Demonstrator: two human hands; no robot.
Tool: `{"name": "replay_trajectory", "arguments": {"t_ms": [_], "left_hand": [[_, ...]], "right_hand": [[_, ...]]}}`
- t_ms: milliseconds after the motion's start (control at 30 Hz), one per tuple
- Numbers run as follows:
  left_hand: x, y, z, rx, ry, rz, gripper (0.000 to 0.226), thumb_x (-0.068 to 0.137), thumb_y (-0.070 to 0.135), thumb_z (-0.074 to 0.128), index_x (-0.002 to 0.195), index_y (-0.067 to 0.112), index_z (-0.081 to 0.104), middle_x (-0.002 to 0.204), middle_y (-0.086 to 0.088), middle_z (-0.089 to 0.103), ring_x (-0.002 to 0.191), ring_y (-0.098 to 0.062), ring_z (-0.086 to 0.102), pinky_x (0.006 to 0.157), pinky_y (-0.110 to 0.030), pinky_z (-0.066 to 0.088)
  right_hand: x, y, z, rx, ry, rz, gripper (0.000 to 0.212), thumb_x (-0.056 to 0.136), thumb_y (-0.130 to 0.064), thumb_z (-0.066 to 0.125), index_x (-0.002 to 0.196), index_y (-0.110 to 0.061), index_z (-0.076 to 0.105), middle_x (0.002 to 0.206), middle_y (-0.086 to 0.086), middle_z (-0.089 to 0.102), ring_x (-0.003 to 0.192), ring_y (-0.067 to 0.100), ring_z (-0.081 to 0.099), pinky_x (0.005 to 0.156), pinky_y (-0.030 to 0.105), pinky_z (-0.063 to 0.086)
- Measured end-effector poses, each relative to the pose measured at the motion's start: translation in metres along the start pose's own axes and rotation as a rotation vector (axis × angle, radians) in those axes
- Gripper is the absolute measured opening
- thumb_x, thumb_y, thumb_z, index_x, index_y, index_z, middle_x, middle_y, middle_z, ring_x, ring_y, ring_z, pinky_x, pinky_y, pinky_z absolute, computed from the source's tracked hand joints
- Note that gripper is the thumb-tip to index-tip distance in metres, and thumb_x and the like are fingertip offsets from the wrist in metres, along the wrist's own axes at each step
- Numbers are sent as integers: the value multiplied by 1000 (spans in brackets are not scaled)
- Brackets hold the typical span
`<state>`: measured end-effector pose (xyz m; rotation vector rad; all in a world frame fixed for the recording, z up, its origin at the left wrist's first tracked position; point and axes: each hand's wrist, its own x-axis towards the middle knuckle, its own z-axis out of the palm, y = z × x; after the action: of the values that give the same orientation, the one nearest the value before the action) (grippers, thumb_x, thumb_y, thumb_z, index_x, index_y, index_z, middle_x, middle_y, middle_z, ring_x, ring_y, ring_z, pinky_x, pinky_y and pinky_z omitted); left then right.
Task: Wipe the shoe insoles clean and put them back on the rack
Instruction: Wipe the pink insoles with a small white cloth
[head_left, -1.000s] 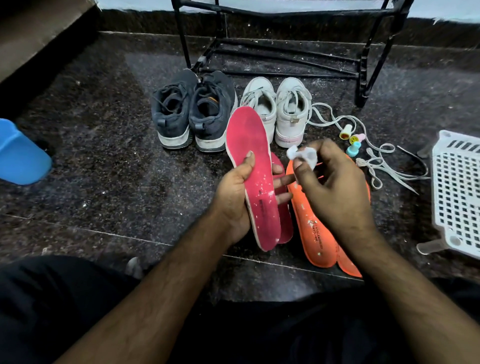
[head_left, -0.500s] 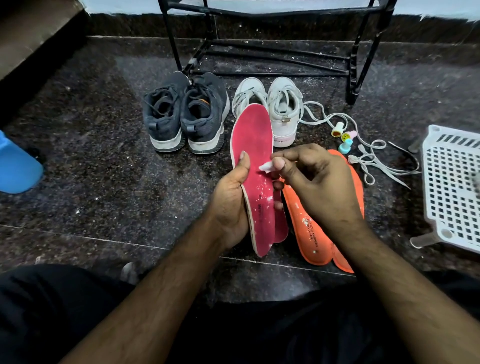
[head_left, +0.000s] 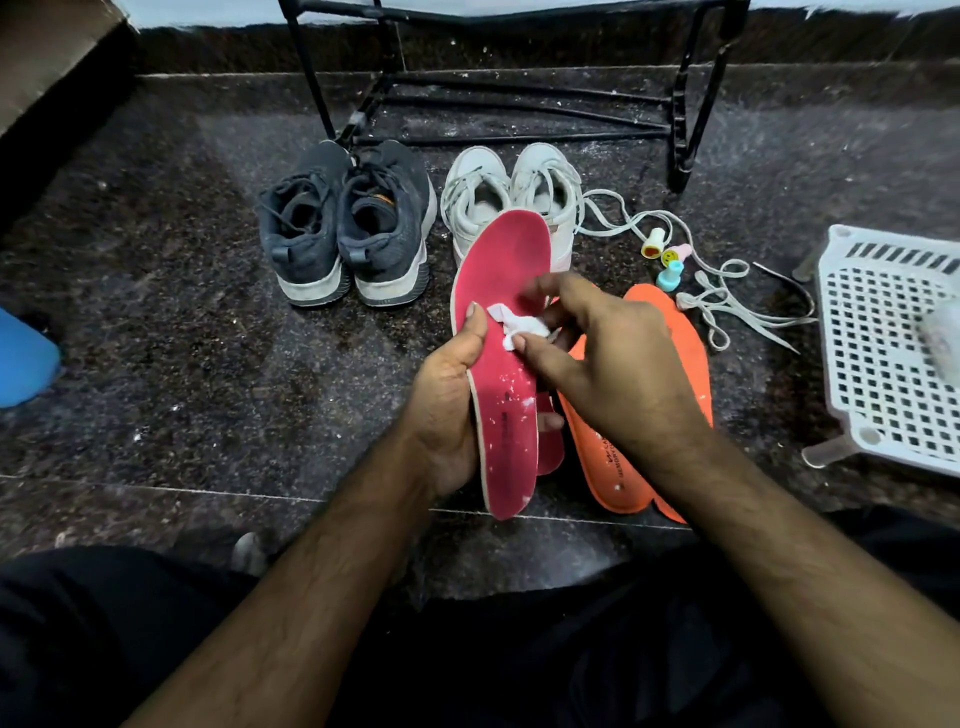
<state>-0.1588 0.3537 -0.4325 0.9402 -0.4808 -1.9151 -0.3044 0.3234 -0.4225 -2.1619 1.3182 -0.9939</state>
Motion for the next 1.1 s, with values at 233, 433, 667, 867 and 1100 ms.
{"name": "replay_trajectory", "arguments": {"t_ms": [233, 433, 667, 867, 1100], "left_hand": [[-3, -1, 4, -21, 38, -11, 62, 103, 57, 31, 111, 5, 64, 87, -12, 74, 70, -23, 72, 62, -38, 61], [-2, -3, 4, -124, -31, -89, 74, 101, 61, 30, 122, -3, 61, 107, -20, 70, 95, -28, 70, 86, -42, 58], [-2, -1, 5, -123, -10, -58, 70, 101, 59, 32, 124, -1, 60, 107, -18, 70, 94, -27, 71, 86, -42, 58], [-2, 1, 7, -29, 24, -48, 65, 103, 57, 28, 111, 3, 63, 87, -15, 71, 71, -24, 72, 59, -42, 62], [-2, -1, 10, -29, 56, -16, 52, 106, 44, 36, 108, 0, 63, 87, -16, 74, 72, -22, 73, 63, -42, 63]], "right_hand": [[-2, 0, 6, -177, -57, -35, 17, 84, -32, 67, 95, -19, 71, 84, 0, 69, 81, 23, 62, 73, 38, 48], [-21, -16, 5, -87, -205, -69, 19, 81, -32, 68, 97, -23, 74, 80, -3, 67, 80, 21, 60, 73, 37, 49], [-15, -16, 2, -163, -248, -137, 23, 84, -39, 65, 100, -26, 74, 82, -3, 66, 82, 20, 57, 75, 34, 46], [-6, -2, -1, -153, -141, -6, 23, 80, -38, 66, 97, -26, 75, 78, -4, 63, 81, 21, 58, 74, 36, 49], [-2, 1, -5, -249, -171, 6, 23, 82, -37, 63, 96, -23, 75, 79, 0, 62, 82, 26, 56, 75, 40, 48]]}}
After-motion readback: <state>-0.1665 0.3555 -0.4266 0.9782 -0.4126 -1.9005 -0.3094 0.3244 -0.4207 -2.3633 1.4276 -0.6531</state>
